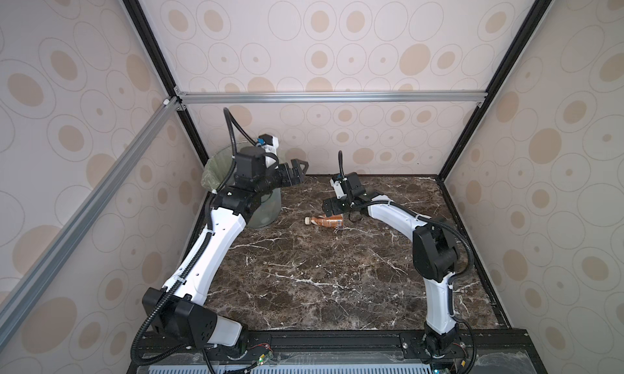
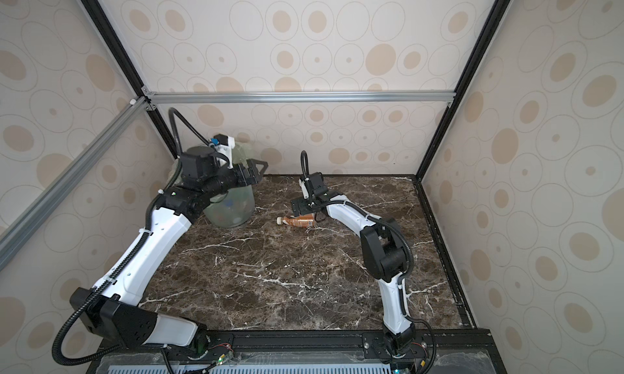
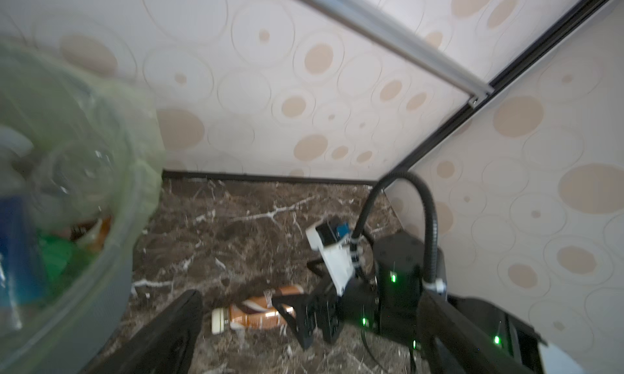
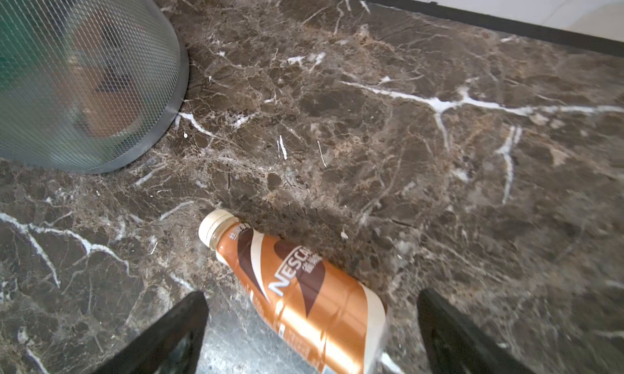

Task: Throw the plastic bottles in the bin
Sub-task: 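Grasp the orange Nescafe bottle with the right gripper while left returns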

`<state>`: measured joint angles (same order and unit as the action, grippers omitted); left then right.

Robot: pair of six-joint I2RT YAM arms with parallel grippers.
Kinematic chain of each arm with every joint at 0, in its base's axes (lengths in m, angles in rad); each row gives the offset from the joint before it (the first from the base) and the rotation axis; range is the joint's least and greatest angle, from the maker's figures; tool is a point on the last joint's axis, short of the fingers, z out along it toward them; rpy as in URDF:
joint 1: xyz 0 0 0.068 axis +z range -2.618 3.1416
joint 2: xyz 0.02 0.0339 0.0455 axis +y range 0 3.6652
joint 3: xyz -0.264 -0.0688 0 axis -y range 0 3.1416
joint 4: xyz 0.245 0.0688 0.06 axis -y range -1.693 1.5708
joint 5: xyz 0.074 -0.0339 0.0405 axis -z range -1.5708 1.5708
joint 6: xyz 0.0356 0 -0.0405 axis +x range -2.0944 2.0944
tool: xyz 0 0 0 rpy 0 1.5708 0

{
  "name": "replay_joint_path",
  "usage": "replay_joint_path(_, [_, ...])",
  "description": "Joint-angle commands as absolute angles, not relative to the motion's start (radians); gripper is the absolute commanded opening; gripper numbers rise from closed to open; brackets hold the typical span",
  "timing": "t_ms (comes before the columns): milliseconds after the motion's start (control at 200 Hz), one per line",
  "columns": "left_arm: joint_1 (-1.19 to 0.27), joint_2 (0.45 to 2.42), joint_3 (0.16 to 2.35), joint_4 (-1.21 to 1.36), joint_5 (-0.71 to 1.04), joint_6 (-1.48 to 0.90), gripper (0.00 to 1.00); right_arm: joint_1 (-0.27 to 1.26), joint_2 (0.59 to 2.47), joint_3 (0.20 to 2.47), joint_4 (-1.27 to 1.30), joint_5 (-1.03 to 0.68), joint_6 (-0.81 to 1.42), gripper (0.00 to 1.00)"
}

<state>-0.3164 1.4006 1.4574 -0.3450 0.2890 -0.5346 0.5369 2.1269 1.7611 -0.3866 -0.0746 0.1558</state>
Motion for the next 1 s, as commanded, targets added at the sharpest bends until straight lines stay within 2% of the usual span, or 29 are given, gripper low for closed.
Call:
replay_joint_path(0, [-0.332, 1.311, 1.391, -0.269, 0.262, -0.571, 0.99, 0.532, 2.213, 1.872, -0.521, -0.15, 0.056, 1.0])
replay_joint_path(175, [-0.339, 1.262, 1.292, -0.267, 0.26, -0.581, 0.99, 0.534, 2.266, 1.901, -0.58, -0.199, 0.003, 1.0])
replay_joint_path(315, [-0.342, 1.252, 1.238, -0.244, 0.272, -0.598, 0.99, 0.533, 2.235, 1.83, -0.582, -0.207, -0.009, 1.0])
replay_joint_path(515, [-0.353, 1.262, 1.204, -0.213, 0.291, -0.614, 0.99, 0.541, 2.202, 1.744, -0.578, -0.222, -0.025, 0.92])
replay_joint_path(750, [-0.359, 1.256, 1.201, -0.212, 0.281, -0.613, 0.99, 0.549, 2.195, 1.721, -0.565, -0.201, -0.008, 0.77])
replay_joint_path(875, [-0.359, 1.266, 1.201, -0.219, 0.286, -0.629, 0.99, 0.55, 2.185, 1.72, -0.545, -0.216, 0.008, 0.56])
replay_joint_path(995, [-0.358, 1.277, 1.201, -0.208, 0.294, -0.659, 0.99, 0.549, 2.14, 1.7, -0.531, -0.239, 0.038, 0.47])
